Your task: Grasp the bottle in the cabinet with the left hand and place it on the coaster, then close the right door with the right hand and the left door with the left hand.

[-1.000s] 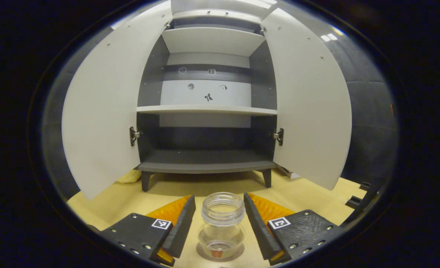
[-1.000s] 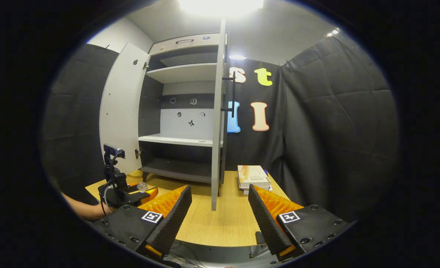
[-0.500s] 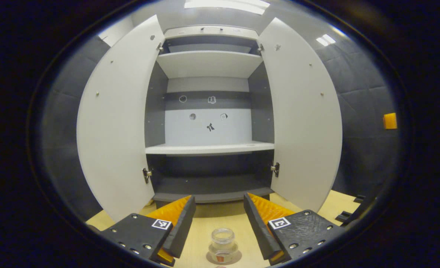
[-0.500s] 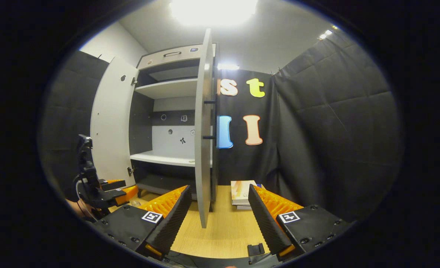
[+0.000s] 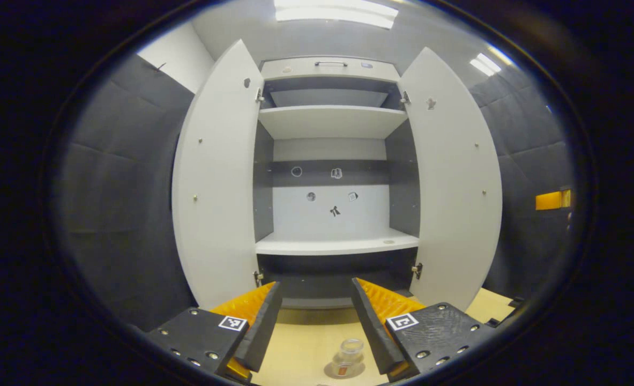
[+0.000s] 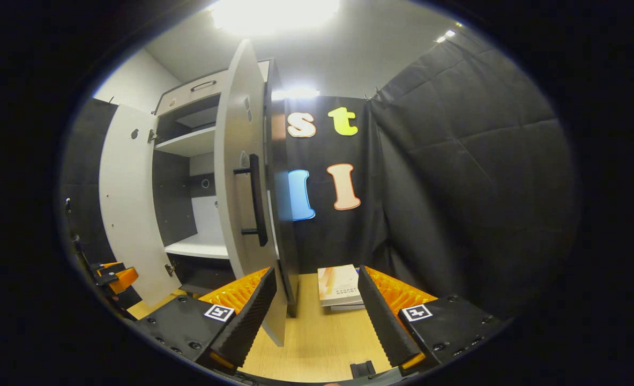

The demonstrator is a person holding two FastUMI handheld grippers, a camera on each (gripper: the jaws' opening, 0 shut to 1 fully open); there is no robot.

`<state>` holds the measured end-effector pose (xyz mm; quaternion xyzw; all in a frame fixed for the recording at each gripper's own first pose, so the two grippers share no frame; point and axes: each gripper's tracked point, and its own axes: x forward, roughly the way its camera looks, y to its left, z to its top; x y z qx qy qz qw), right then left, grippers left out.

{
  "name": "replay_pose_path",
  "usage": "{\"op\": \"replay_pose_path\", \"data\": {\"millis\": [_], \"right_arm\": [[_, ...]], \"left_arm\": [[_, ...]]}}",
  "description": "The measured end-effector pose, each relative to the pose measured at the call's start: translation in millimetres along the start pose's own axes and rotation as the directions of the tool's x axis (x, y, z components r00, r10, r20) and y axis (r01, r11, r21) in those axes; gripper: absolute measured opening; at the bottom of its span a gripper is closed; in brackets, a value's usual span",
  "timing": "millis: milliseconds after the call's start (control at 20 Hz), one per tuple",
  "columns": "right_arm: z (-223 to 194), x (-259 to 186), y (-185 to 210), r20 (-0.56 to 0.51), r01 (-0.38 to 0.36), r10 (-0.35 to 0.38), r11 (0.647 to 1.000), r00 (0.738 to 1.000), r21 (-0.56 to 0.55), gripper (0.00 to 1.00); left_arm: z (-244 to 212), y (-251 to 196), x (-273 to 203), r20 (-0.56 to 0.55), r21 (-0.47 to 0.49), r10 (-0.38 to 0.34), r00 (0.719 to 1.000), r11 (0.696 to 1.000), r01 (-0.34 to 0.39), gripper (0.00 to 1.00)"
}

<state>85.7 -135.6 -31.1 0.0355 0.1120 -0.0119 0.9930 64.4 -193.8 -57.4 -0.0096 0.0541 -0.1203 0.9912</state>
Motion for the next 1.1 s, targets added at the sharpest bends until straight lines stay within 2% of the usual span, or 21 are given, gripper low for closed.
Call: {"op": "replay_pose_path", "data": {"millis": [200,550,900,1100], "right_arm": [[25,23,-8,0.035,0.049,-0.049,0.999,0.998,-0.009,0.98],[67,64,10,0.126,0.110,-0.099,0.990,0.987,-0.087,0.98],[72,84,30,0.120,0.141,-0.125,0.982,0.985,-0.129,0.97],[70,85,35,0.093,0.155,-0.146,0.983,0.985,-0.102,0.92]], "left_arm": [[5,34,-10,0.001,0.027,0.046,0.999,0.999,-0.046,0.78],[17,114,-23,0.016,0.061,0.152,0.988,0.986,-0.153,0.79],[23,181,-24,0.020,0.059,0.229,0.973,0.971,-0.230,0.79],[20,212,-20,0.021,0.052,0.254,0.967,0.966,-0.254,0.80]]}}
